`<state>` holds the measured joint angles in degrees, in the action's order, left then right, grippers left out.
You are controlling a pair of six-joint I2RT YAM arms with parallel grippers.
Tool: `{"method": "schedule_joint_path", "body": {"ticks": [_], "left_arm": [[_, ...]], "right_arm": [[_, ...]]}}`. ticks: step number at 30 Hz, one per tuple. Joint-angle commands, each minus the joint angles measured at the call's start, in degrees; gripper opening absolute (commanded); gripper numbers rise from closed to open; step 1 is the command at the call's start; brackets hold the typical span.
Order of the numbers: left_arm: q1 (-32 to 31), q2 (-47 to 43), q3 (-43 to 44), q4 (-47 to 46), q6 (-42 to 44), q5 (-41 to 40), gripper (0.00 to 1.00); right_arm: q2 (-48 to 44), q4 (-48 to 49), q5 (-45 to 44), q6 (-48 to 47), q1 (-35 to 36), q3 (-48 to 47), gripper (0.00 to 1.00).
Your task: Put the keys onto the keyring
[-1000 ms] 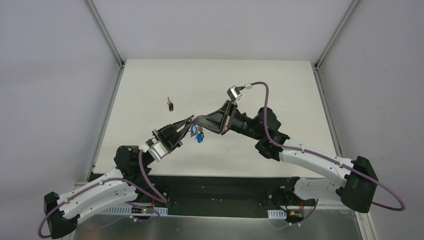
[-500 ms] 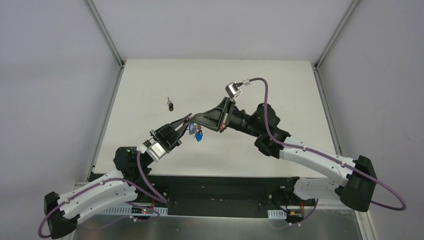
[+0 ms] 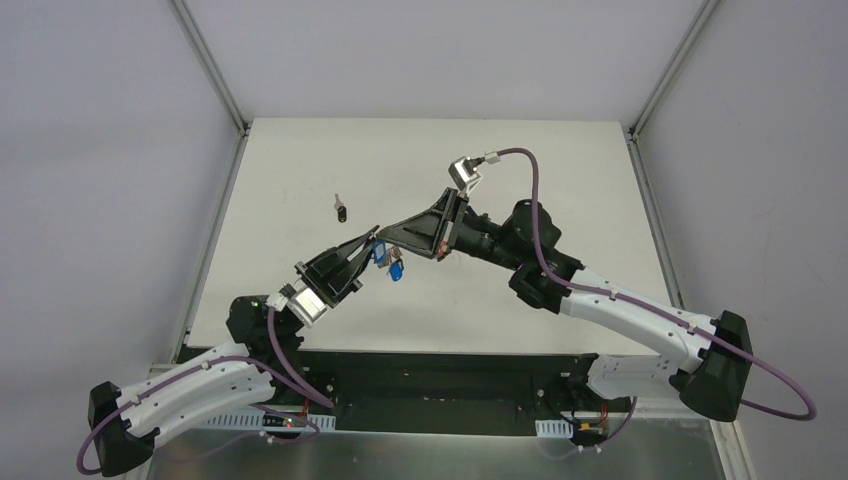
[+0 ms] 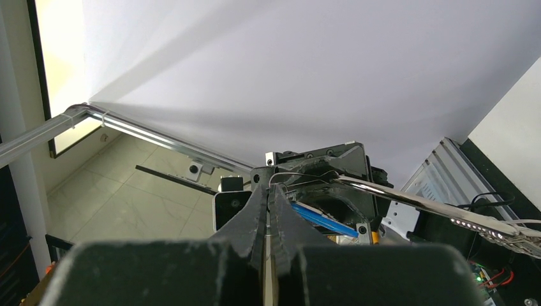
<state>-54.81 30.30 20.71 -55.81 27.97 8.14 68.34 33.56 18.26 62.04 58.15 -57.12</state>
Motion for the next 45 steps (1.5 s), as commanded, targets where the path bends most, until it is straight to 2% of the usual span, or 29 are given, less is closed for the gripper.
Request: {"method": "schedule_joint_path", "body": {"ticks": [1,10,19,25,29,32,34,35,36,38,45], "left_arm": [[-1.0,2.5,-1.6,4.7,0.1,1.0,0.0],[-0.9,5.8,0.3,8.2,-0.2,-0.2,0.0],[-0.9,4.0,0.5,11.2,-1.0,-1.6,0.01],[-1.0,3.9,0.6,13.8,-1.5,-1.4,0.23],[-0.9,4.7,0.1,15.0,-2.0,-2.8,0.31],[-0.9,5.3,-0.4,14.7,-2.1,-4.5,0.33],[-0.9,5.7,-0.6,14.2,-2.1,-5.5,0.32],[-0.9,5.8,-0.6,14.0,-2.2,-5.7,0.29],[-1.0,5.8,-0.5,14.1,-2.3,-5.7,0.22],[-0.9,6.1,-0.1,14.5,-2.4,-5.9,0.0],[-1.0,7.5,1.2,16.9,-2.4,-7.7,0.0]], "right_arm": [[-1.4,7.1,-1.5,-1.1,1.3,-6.4,0.0],[-3.0,3.2,-3.1,-3.3,2.5,-7.1,0.0],[-5.6,-0.3,-5.3,-4.5,2.6,-4.9,0.0],[-9.1,-2.1,-6.4,-6.5,2.6,-3.0,0.0],[-10.5,-4.0,-6.1,-7.8,2.5,-3.1,0.0],[-11.2,-5.1,-6.1,-8.3,2.5,-2.9,0.0],[-11.5,-6.0,-6.0,-8.5,2.6,-2.9,0.0],[-11.6,-6.5,-6.0,-8.7,2.5,-2.8,0.0],[-11.8,-6.6,-6.2,-8.8,2.5,-2.5,0.0],[-12.3,-6.9,-6.7,-9.2,2.5,-1.5,0.0],[-15.5,-8.1,-8.7,-11.0,2.3,1.7,0.0]]}}
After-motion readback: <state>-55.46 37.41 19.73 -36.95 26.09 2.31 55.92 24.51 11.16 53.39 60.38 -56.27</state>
